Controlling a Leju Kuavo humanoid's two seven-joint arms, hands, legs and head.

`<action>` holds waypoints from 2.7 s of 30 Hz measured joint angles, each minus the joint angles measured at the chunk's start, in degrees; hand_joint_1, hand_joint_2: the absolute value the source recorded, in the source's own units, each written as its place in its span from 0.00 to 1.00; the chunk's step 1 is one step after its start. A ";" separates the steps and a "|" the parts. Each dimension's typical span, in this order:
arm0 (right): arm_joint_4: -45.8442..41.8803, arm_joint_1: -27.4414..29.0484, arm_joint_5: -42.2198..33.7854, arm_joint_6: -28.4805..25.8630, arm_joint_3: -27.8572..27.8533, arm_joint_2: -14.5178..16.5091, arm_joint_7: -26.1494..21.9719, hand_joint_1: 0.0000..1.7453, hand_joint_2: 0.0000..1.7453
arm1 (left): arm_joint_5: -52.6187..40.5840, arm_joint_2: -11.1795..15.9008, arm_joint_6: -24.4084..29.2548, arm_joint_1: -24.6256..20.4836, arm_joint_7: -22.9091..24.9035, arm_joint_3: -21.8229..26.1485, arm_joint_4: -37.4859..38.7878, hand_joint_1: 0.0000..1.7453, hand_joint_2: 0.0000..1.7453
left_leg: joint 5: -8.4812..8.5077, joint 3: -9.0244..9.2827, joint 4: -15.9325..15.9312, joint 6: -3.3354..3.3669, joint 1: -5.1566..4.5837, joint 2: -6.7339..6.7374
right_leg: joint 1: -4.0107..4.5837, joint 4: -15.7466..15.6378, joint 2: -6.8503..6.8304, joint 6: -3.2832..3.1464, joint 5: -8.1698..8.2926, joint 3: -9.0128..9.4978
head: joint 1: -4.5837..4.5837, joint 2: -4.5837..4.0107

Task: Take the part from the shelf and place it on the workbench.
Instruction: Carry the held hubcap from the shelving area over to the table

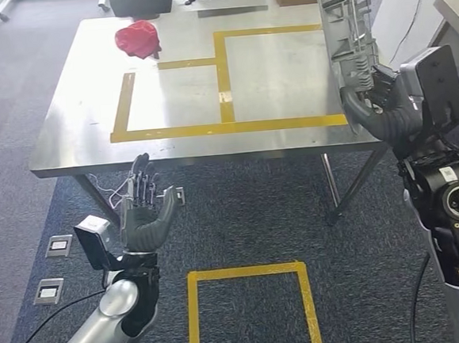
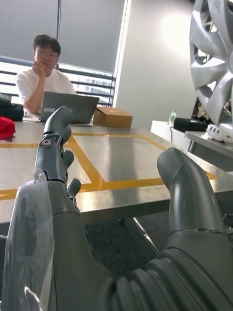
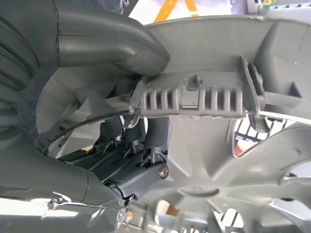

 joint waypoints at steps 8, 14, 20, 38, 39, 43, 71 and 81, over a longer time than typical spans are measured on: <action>2.71 -1.14 1.18 0.72 0.21 0.00 -1.40 1.00 1.00 | 0.05 -0.57 -0.03 -0.24 -0.20 -0.05 0.57 0.00 1.00 | -3.26 3.96 0.24 -0.95 -0.17 -0.30 | 0.04 -8.67 -0.09 -0.15 9.73 0.43 | 1.80 -0.01; 4.66 -3.28 1.79 0.84 0.36 0.00 -1.83 1.00 1.00 | 0.11 -0.72 -0.47 -1.22 -0.42 -0.13 1.00 0.00 1.00 | -6.03 0.83 5.83 -2.48 -0.24 0.05 | -0.31 -10.72 -0.06 -1.98 8.00 2.38 | 0.68 0.01; 6.49 -3.89 2.62 0.91 0.66 0.01 -2.14 1.00 1.00 | 0.25 -0.78 -1.23 -1.46 -0.73 -0.49 1.91 0.00 1.00 | -3.20 -7.69 13.63 -2.17 -0.18 0.14 | 0.07 -10.72 0.06 -2.53 6.27 4.24 | -1.01 0.01; 13.02 -7.49 3.75 1.32 1.67 0.02 -3.69 1.00 1.00 | 0.01 -1.77 -1.96 -3.24 -1.47 -1.43 3.90 0.00 1.00 | -2.75 3.42 -0.14 -0.53 -0.46 -0.52 | 0.32 -7.97 -0.19 -0.05 9.80 -0.28 | 1.64 -0.01; 13.37 -7.87 3.87 1.32 1.74 0.04 -3.87 1.00 1.00 | 0.01 -1.82 -1.96 -3.36 -1.52 -1.44 4.02 0.00 1.00 | -2.92 3.38 -0.10 -0.74 -0.54 -0.57 | 0.47 -9.55 -0.16 -0.32 9.75 0.55 | 1.72 0.00; 14.78 -9.33 4.70 1.31 2.11 0.27 -4.41 1.00 1.00 | 0.01 -1.84 -1.96 -3.74 -1.80 -1.46 4.41 0.00 1.00 | -3.95 2.52 1.48 -1.78 -0.67 -0.41 | 0.18 -10.88 -0.08 -1.52 8.46 1.84 | 1.10 -0.01; 27.95 -13.37 7.50 0.84 4.62 2.23 -9.47 1.00 1.00 | -0.01 -2.52 -3.39 -5.07 -3.24 -1.51 7.51 0.00 1.00 | -2.59 2.15 0.24 -0.94 -0.64 -0.70 | 0.33 -9.16 -0.05 0.34 10.49 -0.34 | 1.51 -0.01; 33.93 -13.44 8.75 0.81 5.50 2.74 -10.79 1.00 1.00 | -0.01 -2.47 -3.29 -4.88 -3.85 -1.51 9.21 0.00 1.00 | -2.34 1.29 -0.01 -1.10 -0.78 -0.53 | 0.24 -10.15 0.36 -0.12 9.12 -0.66 | -0.24 0.00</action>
